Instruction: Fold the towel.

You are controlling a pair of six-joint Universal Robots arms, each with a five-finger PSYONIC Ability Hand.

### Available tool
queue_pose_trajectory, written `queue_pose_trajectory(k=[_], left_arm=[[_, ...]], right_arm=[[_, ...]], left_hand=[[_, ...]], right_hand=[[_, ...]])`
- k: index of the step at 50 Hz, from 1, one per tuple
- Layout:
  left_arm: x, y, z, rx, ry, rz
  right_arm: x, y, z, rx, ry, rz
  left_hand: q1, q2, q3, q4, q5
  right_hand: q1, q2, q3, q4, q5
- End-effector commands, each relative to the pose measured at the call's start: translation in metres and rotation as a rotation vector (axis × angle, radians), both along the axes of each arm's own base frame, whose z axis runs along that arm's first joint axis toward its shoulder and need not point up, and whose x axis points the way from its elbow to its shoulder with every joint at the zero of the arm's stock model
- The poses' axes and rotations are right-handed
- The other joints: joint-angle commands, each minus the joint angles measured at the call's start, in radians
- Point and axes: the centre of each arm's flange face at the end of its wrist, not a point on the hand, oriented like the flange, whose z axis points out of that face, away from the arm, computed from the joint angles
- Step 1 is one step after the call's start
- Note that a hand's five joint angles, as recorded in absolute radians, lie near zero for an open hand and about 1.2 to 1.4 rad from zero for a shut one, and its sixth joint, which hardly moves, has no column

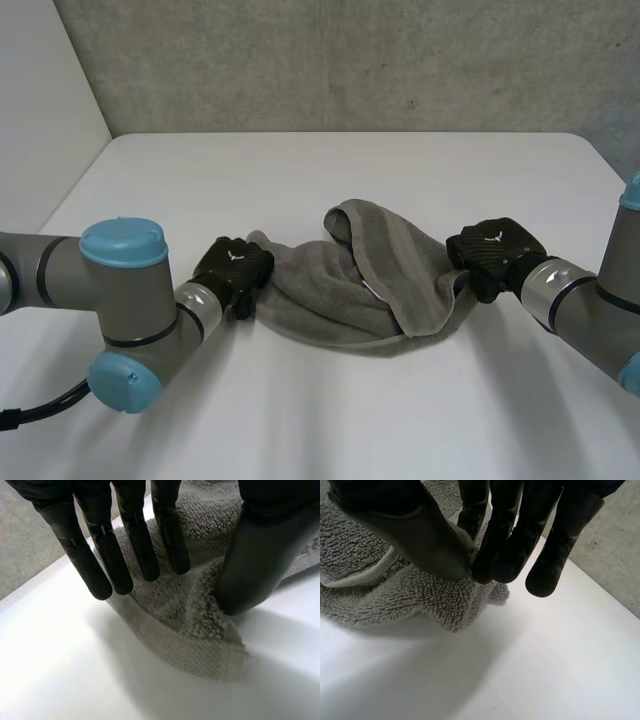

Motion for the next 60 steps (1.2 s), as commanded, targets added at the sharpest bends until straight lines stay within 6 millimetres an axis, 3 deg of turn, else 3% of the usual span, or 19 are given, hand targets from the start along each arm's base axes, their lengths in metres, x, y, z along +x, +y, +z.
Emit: queue_pose_trajectory(k=[1, 23, 29, 32, 39, 41, 42, 44, 45, 47, 48, 50, 51, 52, 53, 55, 56, 58, 60], left_arm=[[0.000, -0.001, 0.006, -0.012, 0.010, 0.003], [-0.003, 0.005, -0.010, 0.021, -0.014, -0.016], [-0.003, 0.004, -0.009, 0.021, -0.008, -0.010], [-0.004, 0.004, -0.008, 0.020, -0.005, -0.009], [-0.010, 0.005, 0.008, -0.025, 0.022, -0.028], [-0.012, 0.001, 0.031, -0.088, 0.062, -0.024], [-0.012, 0.001, 0.031, -0.089, 0.063, -0.024], [-0.012, -0.005, 0.065, -0.173, 0.133, -0.010], [-0.012, -0.005, 0.066, -0.173, 0.134, -0.010], [-0.012, -0.009, 0.113, -0.273, 0.242, 0.008], [-0.012, -0.009, 0.113, -0.273, 0.242, 0.008], [-0.006, -0.011, 0.163, -0.365, 0.365, 0.029], [-0.005, -0.011, 0.164, -0.365, 0.365, 0.029], [-0.001, -0.008, 0.187, -0.401, 0.429, 0.037], [-0.001, -0.008, 0.187, -0.402, 0.430, 0.037], [0.006, 0.003, 0.229, -0.469, 0.564, 0.027], [0.006, 0.003, 0.229, -0.470, 0.564, 0.027], [0.013, 0.013, 0.254, -0.516, 0.666, 0.016], [0.015, 0.017, 0.260, -0.523, 0.691, 0.011]], right_arm=[[0.000, 0.000, -0.002, 0.004, 0.002, 0.000], [0.000, 0.000, -0.002, 0.006, 0.002, 0.000], [0.000, 0.000, -0.003, 0.008, 0.002, -0.002], [-0.001, -0.001, -0.003, 0.006, 0.002, -0.005], [0.000, -0.005, 0.009, -0.061, -0.041, -0.017], [0.001, -0.004, 0.044, -0.170, -0.126, -0.030], [0.001, -0.004, 0.044, -0.170, -0.127, -0.030], [-0.001, -0.002, 0.081, -0.260, -0.265, -0.054], [-0.001, -0.002, 0.081, -0.260, -0.266, -0.054], [-0.005, -0.002, 0.114, -0.326, -0.415, -0.076], [-0.005, -0.002, 0.114, -0.326, -0.416, -0.076], [-0.009, 0.007, 0.152, -0.402, -0.584, -0.075], [-0.009, 0.007, 0.152, -0.402, -0.585, -0.075], [-0.010, 0.012, 0.169, -0.437, -0.667, -0.063], [-0.010, 0.012, 0.169, -0.438, -0.668, -0.062], [-0.016, 0.024, 0.199, -0.518, -0.810, -0.051], [-0.016, 0.024, 0.200, -0.518, -0.810, -0.051], [-0.021, 0.032, 0.216, -0.557, -0.880, -0.065], [-0.023, 0.035, 0.217, -0.543, -0.869, -0.082]], left_hand=[[-0.056, -0.060, -0.059, -0.056, -0.221], [-0.088, -0.092, -0.091, -0.088, -0.254], [0.088, 0.084, 0.085, 0.088, -0.077], [0.342, 0.338, 0.339, 0.342, 0.177], [0.343, 0.339, 0.340, 0.343, 0.178], [0.343, 0.339, 0.340, 0.343, 0.178], [0.343, 0.339, 0.340, 0.343, 0.178], [0.343, 0.339, 0.340, 0.343, 0.178], [0.343, 0.339, 0.340, 0.343, 0.178], [0.343, 0.339, 0.340, 0.343, 0.178], [0.343, 0.339, 0.340, 0.343, 0.178], [0.343, 0.339, 0.340, 0.343, 0.178], [0.343, 0.339, 0.340, 0.343, 0.178], [0.343, 0.339, 0.340, 0.343, 0.178], [0.343, 0.339, 0.340, 0.343, 0.178], [0.343, 0.339, 0.340, 0.343, 0.178], [0.343, 0.339, 0.340, 0.343, 0.178], [0.343, 0.339, 0.340, 0.343, 0.178], [0.343, 0.339, 0.340, 0.343, 0.178]], right_hand=[[0.051, 0.042, 0.031, 0.030, 0.030], [0.051, 0.042, 0.031, 0.030, 0.030], [0.051, 0.042, 0.031, 0.030, 0.030], [0.051, 0.042, 0.031, 0.030, 0.030], [0.051, 0.042, 0.031, 0.030, 0.030], [0.051, 0.042, 0.031, 0.030, 0.030], [0.051, 0.042, 0.031, 0.030, 0.030], [0.051, 0.042, 0.031, 0.030, 0.030], [0.051, 0.042, 0.031, 0.030, 0.030], [0.051, 0.042, 0.031, 0.030, 0.030], [0.051, 0.042, 0.031, 0.030, 0.030], [0.051, 0.042, 0.031, 0.030, 0.030], [0.051, 0.042, 0.031, 0.030, 0.030], [0.051, 0.042, 0.031, 0.030, 0.030], [0.051, 0.042, 0.031, 0.030, 0.030], [0.051, 0.042, 0.031, 0.030, 0.030], [0.051, 0.042, 0.031, 0.030, 0.030], [0.051, 0.042, 0.031, 0.030, 0.030], [0.051, 0.042, 0.031, 0.030, 0.030]])
